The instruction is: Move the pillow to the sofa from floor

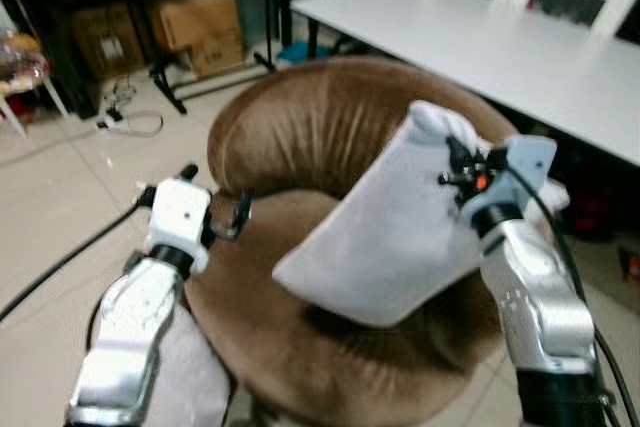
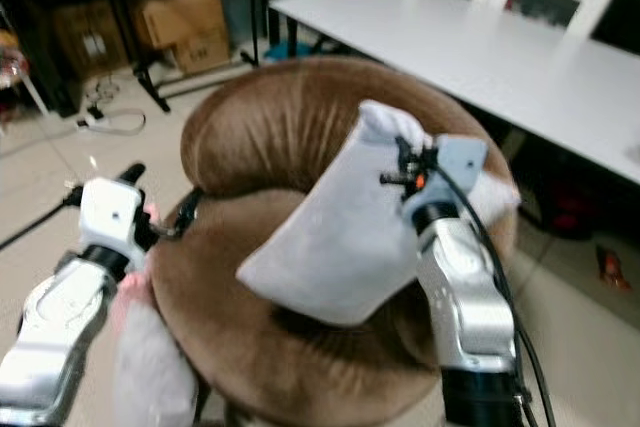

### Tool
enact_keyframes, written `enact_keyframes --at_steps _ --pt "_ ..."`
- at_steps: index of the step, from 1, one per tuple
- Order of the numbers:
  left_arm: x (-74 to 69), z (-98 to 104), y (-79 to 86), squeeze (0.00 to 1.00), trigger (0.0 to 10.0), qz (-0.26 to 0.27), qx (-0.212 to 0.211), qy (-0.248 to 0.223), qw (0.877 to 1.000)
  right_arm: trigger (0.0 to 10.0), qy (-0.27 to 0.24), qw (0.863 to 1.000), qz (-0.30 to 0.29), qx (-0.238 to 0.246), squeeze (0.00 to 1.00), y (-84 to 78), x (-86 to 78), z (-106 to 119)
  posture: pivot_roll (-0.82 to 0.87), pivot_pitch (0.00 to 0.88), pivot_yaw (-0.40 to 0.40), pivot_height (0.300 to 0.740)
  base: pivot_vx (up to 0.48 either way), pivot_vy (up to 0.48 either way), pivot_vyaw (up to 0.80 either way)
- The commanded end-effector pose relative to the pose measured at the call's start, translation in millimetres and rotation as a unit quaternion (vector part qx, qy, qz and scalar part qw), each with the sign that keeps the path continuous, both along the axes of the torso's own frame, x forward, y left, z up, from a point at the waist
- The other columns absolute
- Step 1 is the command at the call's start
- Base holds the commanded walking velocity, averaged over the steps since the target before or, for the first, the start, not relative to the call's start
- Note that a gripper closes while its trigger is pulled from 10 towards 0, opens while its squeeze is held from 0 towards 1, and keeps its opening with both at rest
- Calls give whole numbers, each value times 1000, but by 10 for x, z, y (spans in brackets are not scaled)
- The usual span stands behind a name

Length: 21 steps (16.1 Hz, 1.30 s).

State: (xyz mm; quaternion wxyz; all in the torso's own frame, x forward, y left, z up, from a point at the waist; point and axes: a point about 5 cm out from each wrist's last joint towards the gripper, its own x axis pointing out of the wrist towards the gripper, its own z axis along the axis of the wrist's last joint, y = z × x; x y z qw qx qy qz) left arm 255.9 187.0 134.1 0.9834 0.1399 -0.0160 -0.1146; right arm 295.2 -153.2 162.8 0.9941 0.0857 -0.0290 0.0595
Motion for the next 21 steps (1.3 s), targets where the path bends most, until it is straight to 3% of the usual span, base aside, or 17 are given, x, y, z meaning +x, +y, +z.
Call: enact_keyframes --at_steps 1,8,11,12,15,17,18,21 --pt "-45 -43 -15 0 10000 -28 14 15 999 10000 -17 1000 24 -11 0 72 11 118 95 0 -50 740 0 0 0" --pt "-228 -107 -75 0 10000 -144 42 65 987 10000 43 995 74 -56 0 456 173 109 106 0 -54 740 0 0 0" --pt "-259 -120 -76 0 10000 -147 41 69 986 10000 57 996 61 -23 0 587 317 212 109 0 -61 740 0 0 0" --pt "-280 -126 -76 0 10000 -149 40 72 985 10000 87 996 30 11 0 622 441 229 111 0 -68 740 0 0 0" --pt "-318 -138 -83 0 10000 -150 40 77 985 10000 139 987 -59 53 0 582 641 160 120 0 -81 740 0 0 0" --pt "-356 -148 -88 0 10000 -149 40 82 985 10000 176 968 -152 98 0 413 801 45 135 0 -96 740 0 0 0" --pt "-369 -156 -90 0 10000 -150 41 86 984 10000 204 954 -196 98 0 309 838 -70 135 0 -98 740 0 0 0" --pt "-382 -168 -103 0 10000 -155 42 91 983 10000 236 935 -255 68 0 182 846 -258 133 0 -95 740 0 0 0"
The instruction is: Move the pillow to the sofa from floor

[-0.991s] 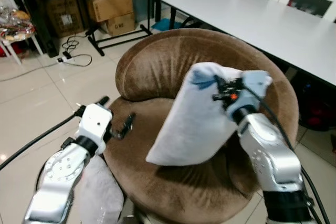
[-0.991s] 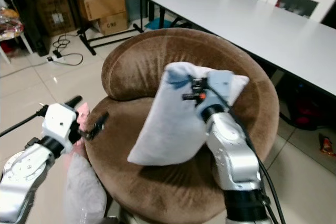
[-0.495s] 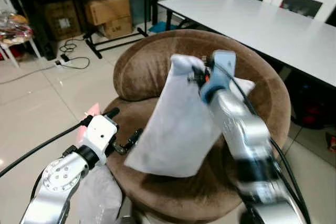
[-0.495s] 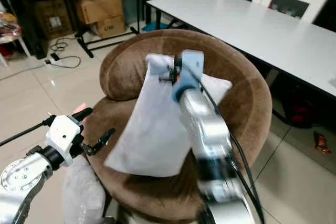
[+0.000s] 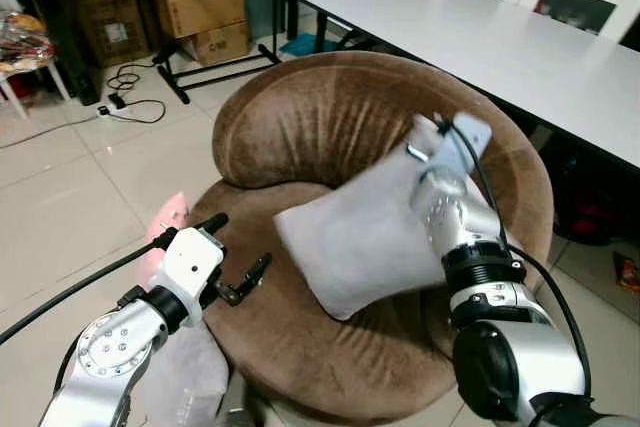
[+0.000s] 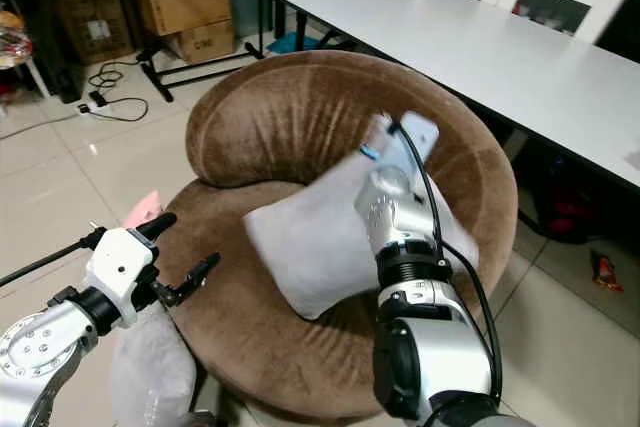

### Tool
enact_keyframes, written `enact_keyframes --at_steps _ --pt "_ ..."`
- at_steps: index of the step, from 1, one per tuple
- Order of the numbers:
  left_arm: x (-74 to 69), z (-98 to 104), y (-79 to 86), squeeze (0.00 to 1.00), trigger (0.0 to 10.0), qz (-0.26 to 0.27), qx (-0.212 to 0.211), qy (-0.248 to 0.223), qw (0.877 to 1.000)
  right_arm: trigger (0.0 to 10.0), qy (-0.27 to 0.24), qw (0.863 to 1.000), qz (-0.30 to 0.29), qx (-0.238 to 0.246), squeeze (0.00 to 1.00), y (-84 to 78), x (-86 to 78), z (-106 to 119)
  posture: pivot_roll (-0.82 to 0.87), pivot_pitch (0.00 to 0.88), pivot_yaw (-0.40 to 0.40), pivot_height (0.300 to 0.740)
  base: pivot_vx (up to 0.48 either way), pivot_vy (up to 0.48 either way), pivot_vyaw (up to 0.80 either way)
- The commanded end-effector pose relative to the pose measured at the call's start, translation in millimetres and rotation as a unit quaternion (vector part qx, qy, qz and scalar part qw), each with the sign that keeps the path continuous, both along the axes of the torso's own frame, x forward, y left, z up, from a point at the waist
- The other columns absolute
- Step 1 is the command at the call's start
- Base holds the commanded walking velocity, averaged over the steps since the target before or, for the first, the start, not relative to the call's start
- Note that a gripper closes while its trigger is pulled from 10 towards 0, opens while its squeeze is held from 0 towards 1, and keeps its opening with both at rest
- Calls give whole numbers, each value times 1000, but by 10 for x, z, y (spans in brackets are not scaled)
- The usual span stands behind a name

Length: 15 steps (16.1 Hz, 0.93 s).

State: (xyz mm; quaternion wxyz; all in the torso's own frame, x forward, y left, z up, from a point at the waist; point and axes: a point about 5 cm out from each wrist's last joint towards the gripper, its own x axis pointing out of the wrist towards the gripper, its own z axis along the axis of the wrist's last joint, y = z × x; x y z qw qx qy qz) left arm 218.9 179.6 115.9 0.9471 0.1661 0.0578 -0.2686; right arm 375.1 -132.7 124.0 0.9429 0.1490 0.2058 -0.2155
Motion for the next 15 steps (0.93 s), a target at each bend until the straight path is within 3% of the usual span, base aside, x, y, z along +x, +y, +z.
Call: enact_keyframes --at_steps 1,3,4,5,8,12,15 --pt "-13 15 -34 0 10000 -11 0 2 1000 10000 -14 1000 -26 -11 0 -53 47 77 133 0 -94 740 0 0 0" --pt "-15 18 -43 0 10000 -13 1 4 1000 10000 5 999 -34 -2 0 -36 44 -31 133 0 -92 740 0 0 0" --pt "-13 19 -47 0 10000 -15 1 4 1000 10000 7 999 -30 13 424 -7 38 -64 134 0 -92 740 0 0 0" --pt "-11 20 -48 0 10000 -16 1 4 1000 10000 -10 999 -15 33 1000 26 54 -52 134 0 -93 740 0 0 0" --pt "-10 14 -73 0 10000 -31 -9 14 999 10000 -40 999 -1 18 1000 5 92 10 133 0 -94 740 0 0 0" --pt "-11 -30 -196 0 10000 -96 -44 51 993 10000 -62 997 -31 -13 1000 -206 76 42 121 0 -90 740 0 0 0" --pt "87 -2 -218 0 10000 -93 -54 33 994 10000 -114 993 -35 -23 1000 -307 53 165 114 0 -77 740 0 0 0"
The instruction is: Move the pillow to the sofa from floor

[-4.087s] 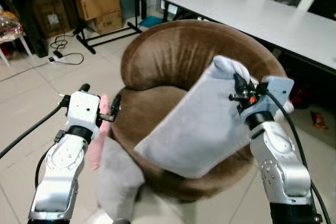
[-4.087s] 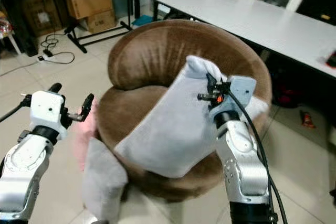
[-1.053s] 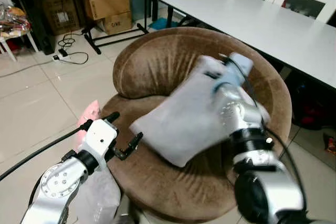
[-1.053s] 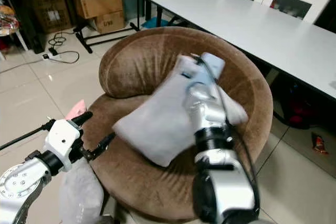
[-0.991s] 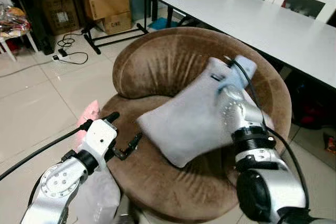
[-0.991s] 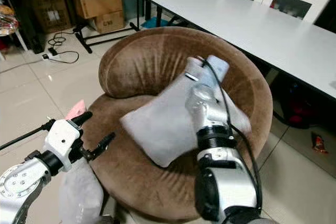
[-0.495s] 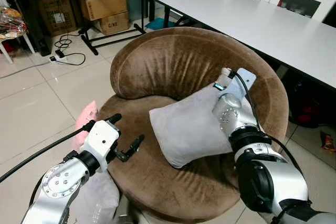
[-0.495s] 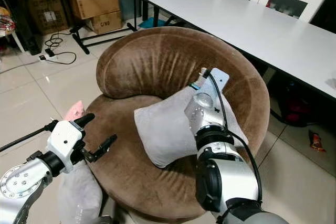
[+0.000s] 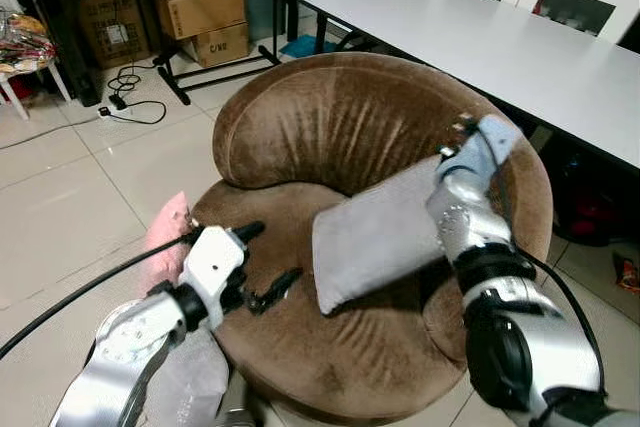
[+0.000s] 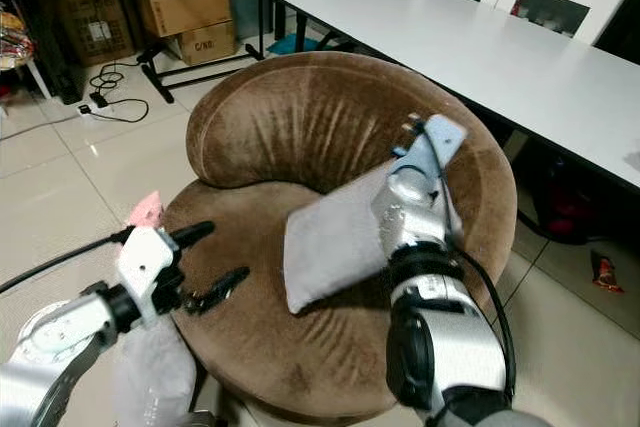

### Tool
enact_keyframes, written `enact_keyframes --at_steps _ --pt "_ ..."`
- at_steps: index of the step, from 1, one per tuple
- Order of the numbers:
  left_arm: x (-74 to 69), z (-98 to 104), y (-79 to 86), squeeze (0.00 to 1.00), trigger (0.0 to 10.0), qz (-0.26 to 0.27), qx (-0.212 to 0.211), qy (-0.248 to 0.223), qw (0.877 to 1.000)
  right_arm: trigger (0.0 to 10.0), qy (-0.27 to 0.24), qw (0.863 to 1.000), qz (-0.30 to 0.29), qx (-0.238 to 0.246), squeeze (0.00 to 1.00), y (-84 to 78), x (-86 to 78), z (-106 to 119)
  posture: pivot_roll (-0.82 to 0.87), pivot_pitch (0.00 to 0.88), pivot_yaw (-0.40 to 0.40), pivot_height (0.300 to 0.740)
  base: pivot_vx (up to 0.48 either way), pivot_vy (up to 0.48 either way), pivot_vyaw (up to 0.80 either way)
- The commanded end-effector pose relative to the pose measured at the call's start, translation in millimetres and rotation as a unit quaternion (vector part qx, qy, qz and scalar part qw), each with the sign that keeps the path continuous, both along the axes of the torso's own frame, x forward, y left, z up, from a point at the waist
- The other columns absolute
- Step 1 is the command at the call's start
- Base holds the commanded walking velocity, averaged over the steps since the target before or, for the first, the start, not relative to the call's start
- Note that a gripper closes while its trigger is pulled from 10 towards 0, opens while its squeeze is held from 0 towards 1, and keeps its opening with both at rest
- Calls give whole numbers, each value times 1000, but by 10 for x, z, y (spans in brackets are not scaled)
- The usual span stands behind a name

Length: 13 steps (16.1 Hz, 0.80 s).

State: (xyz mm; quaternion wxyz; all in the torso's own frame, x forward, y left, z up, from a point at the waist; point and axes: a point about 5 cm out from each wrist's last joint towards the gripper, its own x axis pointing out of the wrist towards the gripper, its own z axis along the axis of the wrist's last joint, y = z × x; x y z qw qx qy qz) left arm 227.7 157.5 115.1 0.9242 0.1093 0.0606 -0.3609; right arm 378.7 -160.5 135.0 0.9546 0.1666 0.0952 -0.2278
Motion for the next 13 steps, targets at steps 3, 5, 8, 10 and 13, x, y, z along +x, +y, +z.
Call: enact_keyframes --at_steps 3,5,8,10,13 --pt "178 86 40 0 10000 117 -24 -55 991 10000 -112 981 155 -24 0 -41 -226 224 100 0 -73 740 0 0 0" --pt "183 66 94 0 10000 174 -8 -65 983 10000 -119 970 208 -40 0 -48 -475 174 94 0 -78 740 0 0 0" --pt "120 -2 238 0 10000 243 2 -56 968 10000 -77 965 237 -76 0 -101 -855 -64 84 0 -82 740 0 0 0" --pt "27 -50 314 0 10000 267 15 -61 961 10000 -50 963 248 -97 0 -125 -1061 -189 75 0 -77 740 0 0 0" --pt "-8 -85 343 0 10000 285 36 -81 954 10000 -24 960 261 -94 0 -115 -1140 -262 81 0 -90 740 0 0 0"
